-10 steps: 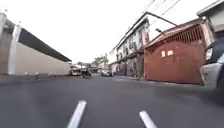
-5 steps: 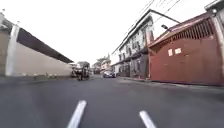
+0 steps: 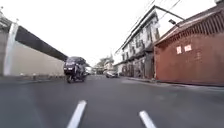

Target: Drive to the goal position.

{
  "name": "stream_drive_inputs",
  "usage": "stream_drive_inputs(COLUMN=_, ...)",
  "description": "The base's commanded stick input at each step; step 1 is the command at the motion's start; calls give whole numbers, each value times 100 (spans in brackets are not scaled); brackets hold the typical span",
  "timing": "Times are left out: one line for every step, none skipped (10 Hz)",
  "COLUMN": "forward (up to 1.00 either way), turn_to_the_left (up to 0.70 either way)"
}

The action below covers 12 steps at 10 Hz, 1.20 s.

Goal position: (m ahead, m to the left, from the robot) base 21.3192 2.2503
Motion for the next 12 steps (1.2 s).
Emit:
stream_drive_inputs(forward=100, turn_to_the_left=0)
stream_drive_inputs(forward=100, turn_to_the_left=0)
stream_drive_inputs(forward=100, turn_to_the_left=0)
stream_drive_inputs(forward=100, turn_to_the_left=0)
stream_drive_inputs(forward=100, turn_to_the_left=0)
stream_drive_inputs(forward=100, turn_to_the_left=0)
stream_drive_inputs(forward=100, turn_to_the_left=0)
stream_drive_inputs(forward=100, turn_to_the_left=0)
stream_drive_inputs(forward=100, turn_to_the_left=0)
stream_drive_inputs(forward=100, turn_to_the_left=0)
stream_drive_inputs(forward=100, turn_to_the_left=0)
stream_drive_inputs(forward=100, turn_to_the_left=0)
